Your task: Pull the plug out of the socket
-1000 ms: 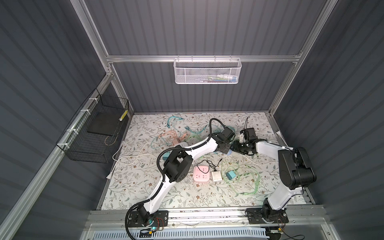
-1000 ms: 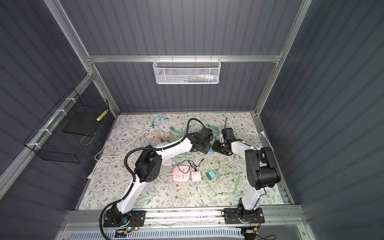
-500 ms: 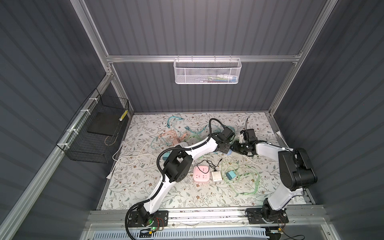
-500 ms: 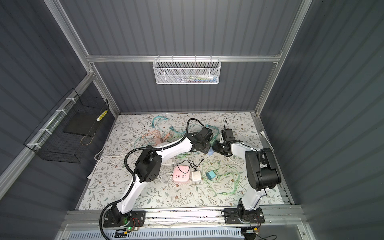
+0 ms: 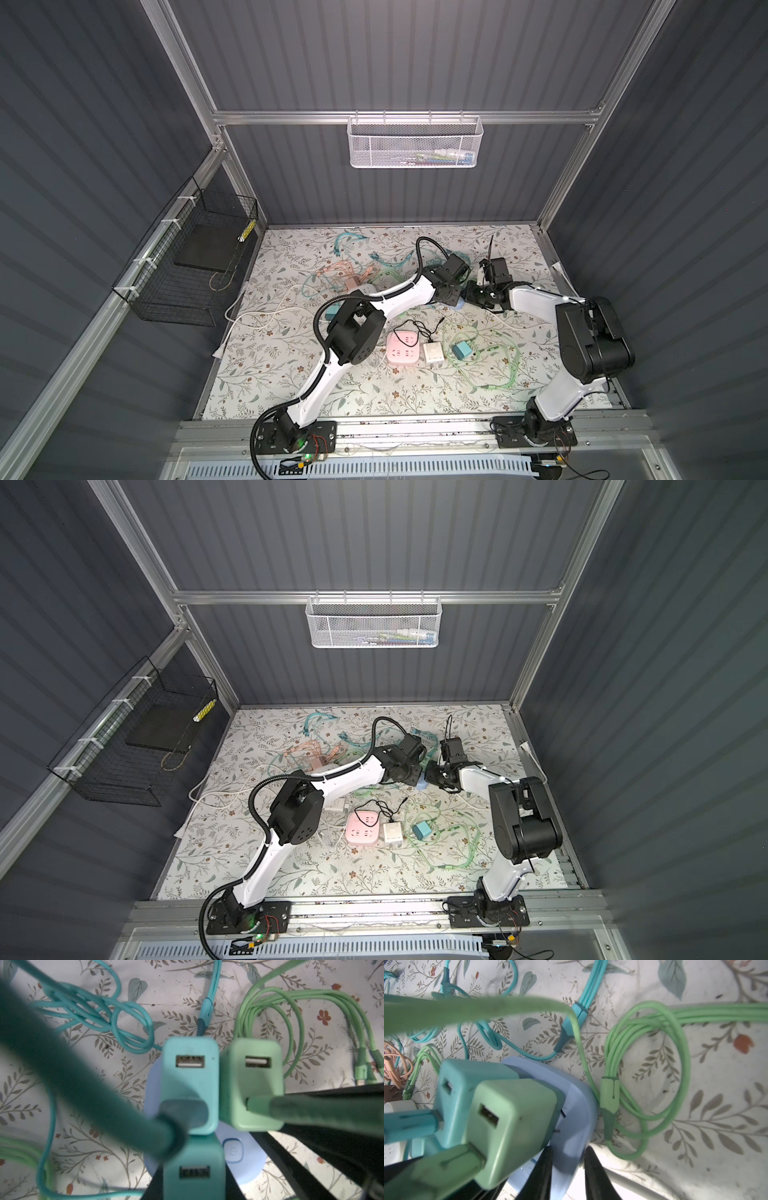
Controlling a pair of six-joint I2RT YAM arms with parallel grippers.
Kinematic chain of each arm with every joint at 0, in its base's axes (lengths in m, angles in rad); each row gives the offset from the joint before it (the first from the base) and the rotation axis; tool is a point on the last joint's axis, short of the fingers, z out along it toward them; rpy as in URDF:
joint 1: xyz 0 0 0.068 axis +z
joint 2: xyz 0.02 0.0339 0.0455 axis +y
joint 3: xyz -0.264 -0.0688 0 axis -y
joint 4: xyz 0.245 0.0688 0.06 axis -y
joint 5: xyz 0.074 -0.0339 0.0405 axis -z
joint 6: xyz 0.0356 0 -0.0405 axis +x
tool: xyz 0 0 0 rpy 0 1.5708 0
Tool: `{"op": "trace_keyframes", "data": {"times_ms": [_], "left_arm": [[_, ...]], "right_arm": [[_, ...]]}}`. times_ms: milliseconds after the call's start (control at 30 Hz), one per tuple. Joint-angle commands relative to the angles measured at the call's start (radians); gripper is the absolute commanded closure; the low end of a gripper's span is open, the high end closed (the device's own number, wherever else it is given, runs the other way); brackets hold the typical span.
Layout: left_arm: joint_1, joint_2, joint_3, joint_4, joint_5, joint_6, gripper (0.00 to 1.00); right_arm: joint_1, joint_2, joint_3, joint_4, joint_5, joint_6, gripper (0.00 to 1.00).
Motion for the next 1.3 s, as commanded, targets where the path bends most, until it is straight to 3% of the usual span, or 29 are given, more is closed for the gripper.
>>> {"op": "trace_keyframes", "data": {"times_ms": [0,133,533,1067,1267], "left_arm": [[-0.03,-0.06,0.052,0.066,0.016,0.038,1.0],[-0.058,-0.016,0.132,-0.018,-0.04,0.103,1.0],[-0.034,-0.078,0.06,0.01,-0.03,0.077,1.0],[0.057,-0.226,-0.239,0.155,0.062,0.007,1.0],[0.085,-0.243,-0.283,0.176,0.083,-0.007,1.0]], "right_arm": [[0.02,0.051,-0.026,-0.13,0.026,-0.012,0.72],[0.02,0.051,-0.025,-0.13,0.031,-0.008,0.72],[0.02,0.043,-0.034,-0.12,0.039,0.007,0.71],[0.008,0.043,-0.043,-0.089,-0.008,-0.003,0.65],[0.008,0.031,-0.045,-0.077,-0.021,0.009,0.62]]}}
